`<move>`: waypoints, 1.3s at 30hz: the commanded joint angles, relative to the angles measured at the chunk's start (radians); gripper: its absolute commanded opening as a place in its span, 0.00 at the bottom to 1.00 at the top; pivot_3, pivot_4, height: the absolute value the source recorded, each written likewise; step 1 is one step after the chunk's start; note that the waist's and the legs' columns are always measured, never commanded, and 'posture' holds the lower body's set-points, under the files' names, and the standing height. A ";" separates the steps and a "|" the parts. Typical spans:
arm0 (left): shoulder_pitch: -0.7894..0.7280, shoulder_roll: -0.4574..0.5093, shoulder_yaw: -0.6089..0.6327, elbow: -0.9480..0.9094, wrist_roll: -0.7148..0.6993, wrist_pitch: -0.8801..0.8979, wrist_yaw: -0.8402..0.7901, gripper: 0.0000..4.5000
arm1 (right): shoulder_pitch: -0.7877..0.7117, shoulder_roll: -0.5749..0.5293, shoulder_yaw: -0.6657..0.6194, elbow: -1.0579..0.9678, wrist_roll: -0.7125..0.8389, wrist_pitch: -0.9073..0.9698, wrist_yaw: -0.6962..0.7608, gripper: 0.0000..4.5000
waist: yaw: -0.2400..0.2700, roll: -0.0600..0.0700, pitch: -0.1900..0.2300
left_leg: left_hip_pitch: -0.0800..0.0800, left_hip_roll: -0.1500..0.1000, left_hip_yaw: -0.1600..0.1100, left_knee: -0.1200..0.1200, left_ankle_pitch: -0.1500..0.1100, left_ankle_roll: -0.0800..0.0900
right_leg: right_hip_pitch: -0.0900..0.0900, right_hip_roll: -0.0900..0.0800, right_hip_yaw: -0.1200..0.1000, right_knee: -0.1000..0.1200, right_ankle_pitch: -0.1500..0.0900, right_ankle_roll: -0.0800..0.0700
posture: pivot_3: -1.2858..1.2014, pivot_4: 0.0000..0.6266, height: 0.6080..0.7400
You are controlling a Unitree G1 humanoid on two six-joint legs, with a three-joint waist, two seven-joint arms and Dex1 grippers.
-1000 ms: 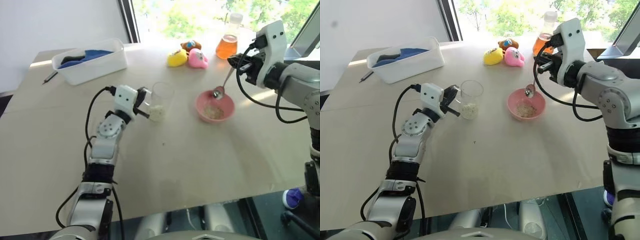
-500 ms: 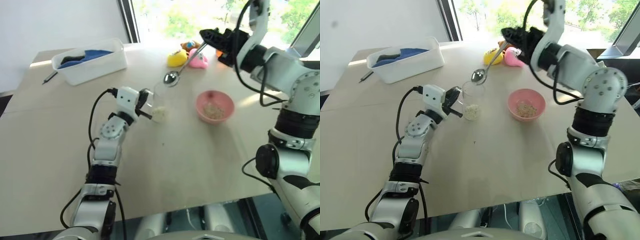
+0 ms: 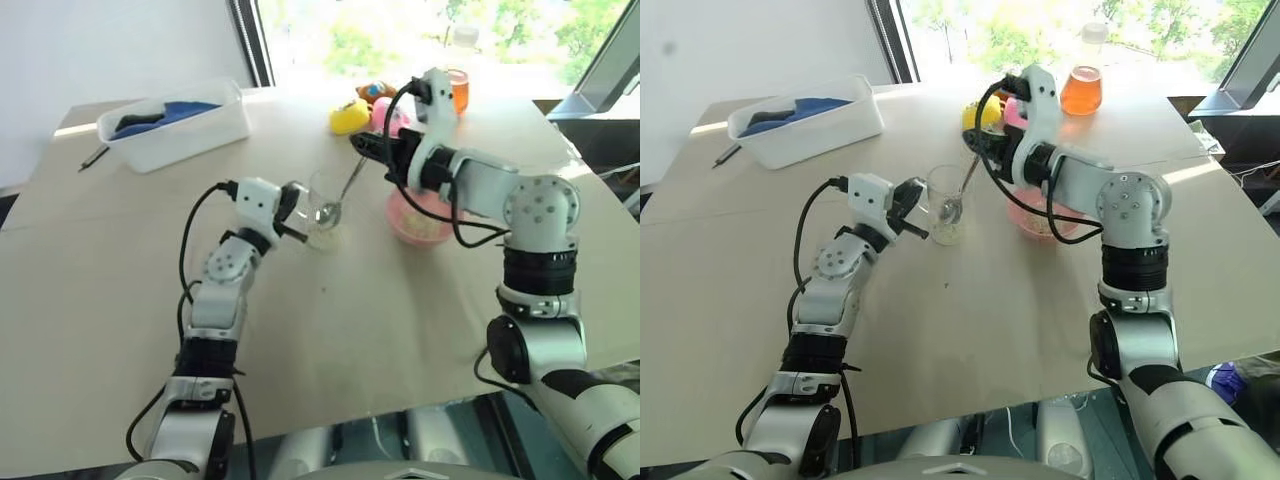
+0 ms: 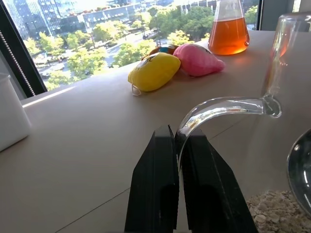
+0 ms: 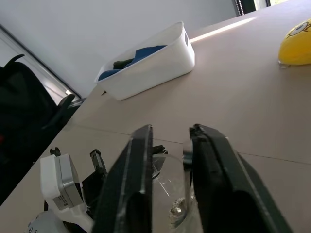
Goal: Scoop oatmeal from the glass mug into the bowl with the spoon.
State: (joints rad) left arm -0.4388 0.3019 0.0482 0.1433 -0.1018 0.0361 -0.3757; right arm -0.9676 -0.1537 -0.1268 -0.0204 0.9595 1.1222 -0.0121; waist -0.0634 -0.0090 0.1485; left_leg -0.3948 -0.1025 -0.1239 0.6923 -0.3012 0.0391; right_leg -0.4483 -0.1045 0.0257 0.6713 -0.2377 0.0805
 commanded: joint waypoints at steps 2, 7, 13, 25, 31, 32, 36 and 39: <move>0.019 0.006 0.019 -0.074 -0.012 0.013 0.012 0.00 | -0.068 -0.002 -0.068 0.012 -0.011 -0.062 0.020 0.75 | -0.003 0.000 0.000 | 0.000 0.000 0.000 0.000 0.000 0.000 | 0.000 0.000 0.000 0.000 0.000 0.000 | 0.52 0.24 1.00; 0.036 0.006 0.023 -0.100 -0.020 0.036 0.015 0.00 | -0.121 -0.041 -0.124 0.077 -0.039 -0.120 0.055 0.75 | -0.004 0.000 0.000 | 0.000 0.000 0.000 0.001 0.000 0.000 | 0.000 0.000 0.000 0.001 0.000 0.000 | 0.52 0.24 1.00; 0.059 0.006 0.029 -0.121 -0.031 0.045 0.014 0.00 | -0.119 -0.062 -0.122 0.103 -0.093 -0.161 0.088 0.75 | -0.006 0.000 0.000 | 0.000 0.000 0.000 0.001 0.000 0.000 | 0.000 0.000 0.001 0.001 0.000 0.000 | 0.52 0.24 1.00; 0.099 0.025 0.032 -0.154 -0.012 0.047 0.026 0.43 | -0.113 -0.048 -0.125 0.084 -0.114 -0.164 0.104 0.77 | -0.004 0.000 0.000 | 0.000 0.000 0.000 0.001 0.000 0.000 | 0.000 0.000 0.000 0.001 0.000 0.000 | 0.52 0.24 1.00; 0.154 0.040 0.039 -0.237 -0.026 0.079 0.021 0.43 | -0.099 -0.059 -0.132 0.062 -0.102 -0.151 0.123 0.77 | -0.005 0.000 0.000 | 0.000 0.000 0.000 0.001 0.000 0.000 | 0.000 0.000 0.001 0.001 0.000 0.000 | 0.52 0.24 1.00; 0.173 0.044 0.041 -0.266 -0.032 0.092 0.017 0.43 | -0.085 -0.067 -0.132 0.045 -0.095 -0.146 0.140 0.77 | -0.004 0.000 0.000 | 0.000 0.000 0.000 0.001 0.000 0.000 | 0.000 0.000 0.001 0.001 0.000 0.000 | 0.52 0.24 1.00; 0.267 0.076 0.054 -0.394 -0.048 0.136 -0.005 0.43 | 0.036 -0.141 -0.114 -0.055 -0.125 -0.177 0.225 0.77 | 0.000 0.000 0.000 | 0.000 0.000 0.000 0.000 0.000 0.000 | 0.000 0.000 0.000 0.000 0.000 0.000 | 0.52 0.24 1.00; 0.361 0.099 0.076 -0.504 -0.070 0.167 -0.013 0.43 | 0.177 -0.234 -0.050 -0.136 -0.238 -0.314 0.340 0.77 | 0.006 0.000 0.000 | 0.000 0.000 0.000 -0.001 0.000 0.000 | 0.000 0.000 0.000 -0.001 0.000 0.000 | 0.52 0.24 1.00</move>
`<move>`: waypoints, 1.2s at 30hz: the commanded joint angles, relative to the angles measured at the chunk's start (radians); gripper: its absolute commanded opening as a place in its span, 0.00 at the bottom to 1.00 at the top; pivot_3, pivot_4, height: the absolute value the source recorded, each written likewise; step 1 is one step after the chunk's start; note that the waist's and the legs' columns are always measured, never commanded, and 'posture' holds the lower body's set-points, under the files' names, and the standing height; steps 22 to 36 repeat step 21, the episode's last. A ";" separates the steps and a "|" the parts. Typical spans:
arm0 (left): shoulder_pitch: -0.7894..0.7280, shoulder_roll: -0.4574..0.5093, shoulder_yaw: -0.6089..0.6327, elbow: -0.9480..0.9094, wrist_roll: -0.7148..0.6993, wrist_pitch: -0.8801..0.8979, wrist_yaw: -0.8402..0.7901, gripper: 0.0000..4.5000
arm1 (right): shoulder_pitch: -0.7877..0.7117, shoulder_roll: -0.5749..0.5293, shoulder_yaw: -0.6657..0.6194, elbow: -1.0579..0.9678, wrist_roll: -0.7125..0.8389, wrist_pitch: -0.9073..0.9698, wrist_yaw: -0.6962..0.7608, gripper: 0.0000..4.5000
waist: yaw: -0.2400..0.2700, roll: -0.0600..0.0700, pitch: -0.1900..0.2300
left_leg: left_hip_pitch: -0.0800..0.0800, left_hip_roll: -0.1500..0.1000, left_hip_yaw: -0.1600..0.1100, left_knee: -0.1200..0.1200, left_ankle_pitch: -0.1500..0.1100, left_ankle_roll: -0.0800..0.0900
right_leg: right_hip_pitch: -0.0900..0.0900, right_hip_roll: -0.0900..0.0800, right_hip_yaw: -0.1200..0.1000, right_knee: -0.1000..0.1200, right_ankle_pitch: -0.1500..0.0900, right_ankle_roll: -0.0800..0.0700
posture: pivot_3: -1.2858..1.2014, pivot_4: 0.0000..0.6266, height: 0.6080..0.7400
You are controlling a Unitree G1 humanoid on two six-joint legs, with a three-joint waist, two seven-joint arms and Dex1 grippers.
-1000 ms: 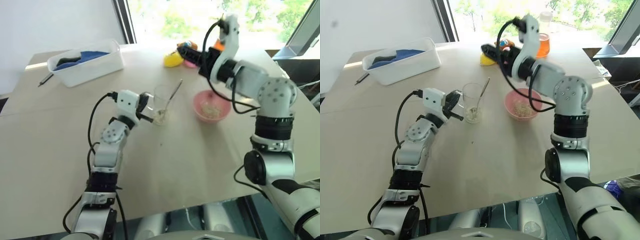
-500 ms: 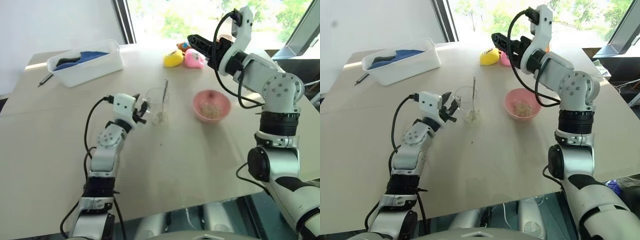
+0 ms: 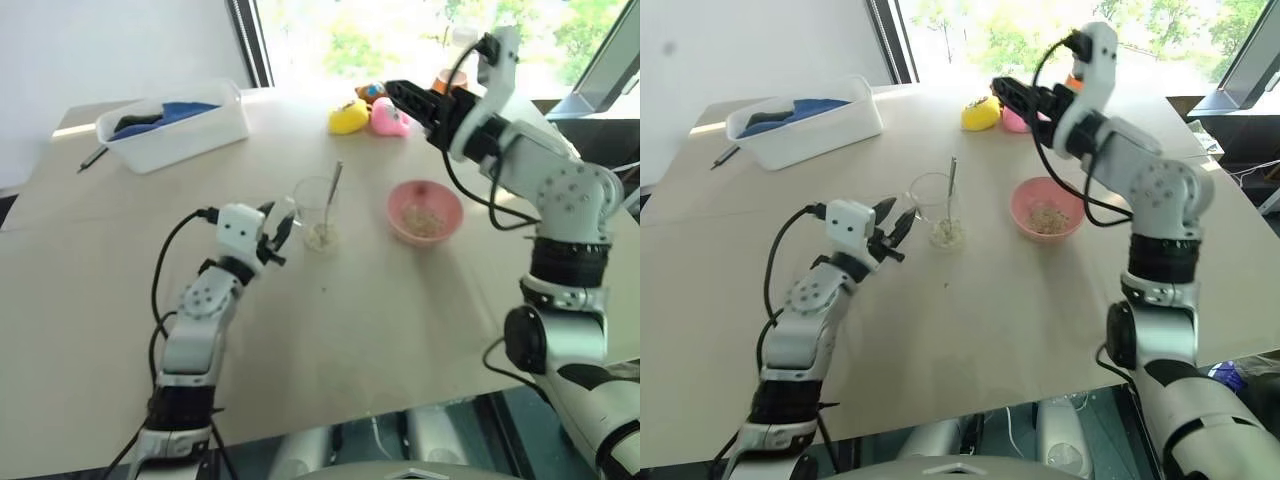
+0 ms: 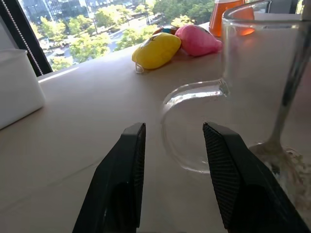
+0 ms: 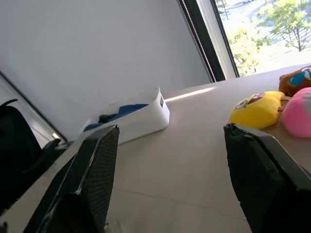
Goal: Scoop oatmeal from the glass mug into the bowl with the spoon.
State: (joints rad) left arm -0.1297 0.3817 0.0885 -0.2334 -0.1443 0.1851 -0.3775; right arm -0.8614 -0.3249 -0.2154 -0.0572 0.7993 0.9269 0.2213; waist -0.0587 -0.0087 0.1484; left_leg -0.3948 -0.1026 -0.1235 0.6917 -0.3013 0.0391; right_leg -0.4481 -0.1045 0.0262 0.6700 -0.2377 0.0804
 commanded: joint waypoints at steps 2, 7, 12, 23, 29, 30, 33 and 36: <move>0.160 0.045 0.047 -0.231 -0.047 0.051 -0.040 0.43 | 0.213 -0.119 0.026 -0.188 -0.035 -0.140 0.239 0.77 | 0.004 0.000 0.000 | 0.000 0.000 0.000 -0.001 0.000 0.000 | 0.000 0.000 0.000 -0.001 0.000 0.000 | 0.52 0.24 1.00; 0.305 0.085 0.064 -0.326 -0.104 0.090 -0.101 0.43 | 0.462 -0.210 0.014 -0.331 0.009 -0.169 0.412 0.77 | 0.016 0.002 0.000 | 0.002 0.001 0.002 -0.005 0.000 0.000 | 0.000 0.000 0.002 -0.003 0.000 0.000 | 0.52 0.24 1.00; 0.469 0.088 0.068 -0.364 -0.103 0.066 -0.124 0.43 | 0.824 -0.275 0.066 -0.395 -0.131 -0.368 0.587 0.77 | 0.042 0.002 -0.001 | 0.012 0.002 0.002 -0.008 -0.001 0.001 | 0.010 0.001 0.002 -0.006 0.000 0.000 | 0.52 0.24 1.00; 0.595 0.059 0.059 -0.318 -0.067 -0.026 -0.128 0.43 | 0.959 -0.241 0.079 -0.205 -0.275 -0.672 0.694 0.77 | 0.050 0.003 0.001 | 0.034 0.003 0.003 -0.010 -0.006 0.009 | 0.034 0.001 0.001 -0.013 0.001 0.003 | 0.52 0.24 1.00; 0.595 0.059 0.059 -0.318 -0.067 -0.026 -0.128 0.43 | 0.959 -0.241 0.079 -0.205 -0.275 -0.672 0.694 0.77 | 0.050 0.003 0.001 | 0.034 0.003 0.003 -0.010 -0.006 0.009 | 0.034 0.001 0.001 -0.013 0.001 0.003 | 0.52 0.24 1.00; 0.595 0.059 0.059 -0.318 -0.067 -0.026 -0.128 0.43 | 0.959 -0.241 0.079 -0.205 -0.275 -0.672 0.694 0.77 | 0.050 0.003 0.001 | 0.034 0.003 0.003 -0.010 -0.006 0.009 | 0.034 0.001 0.001 -0.013 0.001 0.003 | 0.52 0.24 1.00; 0.595 0.059 0.059 -0.318 -0.067 -0.026 -0.128 0.43 | 0.959 -0.241 0.079 -0.205 -0.275 -0.672 0.694 0.77 | 0.050 0.003 0.001 | 0.034 0.003 0.003 -0.010 -0.006 0.009 | 0.034 0.001 0.001 -0.013 0.001 0.003 | 0.52 0.24 1.00; 0.595 0.059 0.059 -0.318 -0.067 -0.026 -0.128 0.43 | 0.959 -0.241 0.079 -0.205 -0.275 -0.672 0.694 0.77 | 0.050 0.003 0.001 | 0.034 0.003 0.003 -0.010 -0.006 0.009 | 0.034 0.001 0.001 -0.013 0.001 0.003 | 0.52 0.24 1.00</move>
